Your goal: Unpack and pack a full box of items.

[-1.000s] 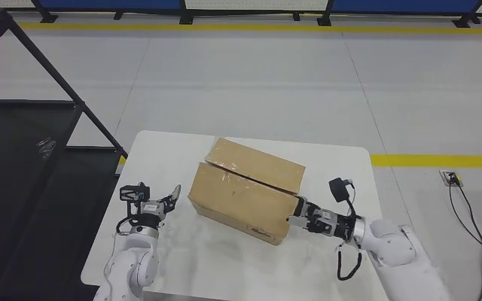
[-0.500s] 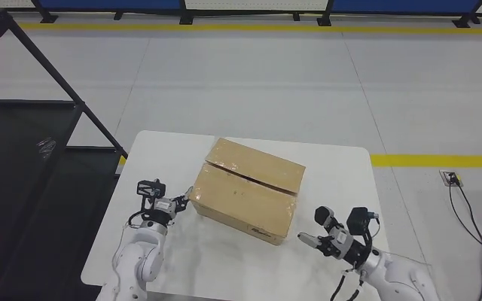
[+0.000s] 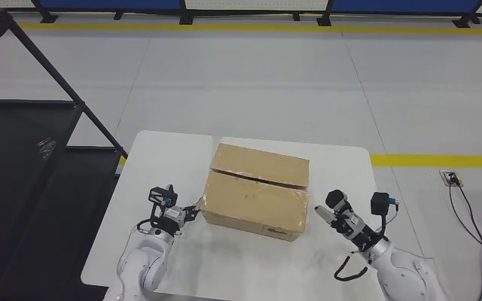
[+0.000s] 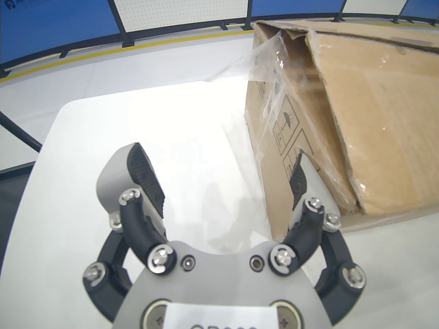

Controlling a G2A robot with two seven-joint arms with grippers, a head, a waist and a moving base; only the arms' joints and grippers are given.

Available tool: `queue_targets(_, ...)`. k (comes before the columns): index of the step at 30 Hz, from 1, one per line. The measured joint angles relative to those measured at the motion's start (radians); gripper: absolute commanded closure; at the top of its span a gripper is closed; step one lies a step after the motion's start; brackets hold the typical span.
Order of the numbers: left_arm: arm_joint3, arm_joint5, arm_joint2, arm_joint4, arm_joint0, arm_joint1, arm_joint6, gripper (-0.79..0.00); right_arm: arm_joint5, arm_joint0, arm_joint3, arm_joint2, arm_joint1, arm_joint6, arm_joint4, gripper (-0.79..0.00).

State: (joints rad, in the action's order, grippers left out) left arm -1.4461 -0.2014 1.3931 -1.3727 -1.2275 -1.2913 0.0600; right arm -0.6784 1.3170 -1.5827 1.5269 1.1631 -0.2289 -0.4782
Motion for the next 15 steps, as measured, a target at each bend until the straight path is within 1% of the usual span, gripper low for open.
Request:
queue_targets(5, -0.003, -0.012, -0.016, -0.003, -0.009, 0.000, 0.009, -0.785, -0.006, -0.011, 0.018, 0.007, -0.002, 0.005, 0.042, -0.785)
queue_targets(15, -0.018, -0.031, -0.031, -0.008, -0.021, 0.001, 0.018, -0.785, -0.010, -0.022, 0.032, 0.008, -0.005, 0.003, 0.067, -0.785)
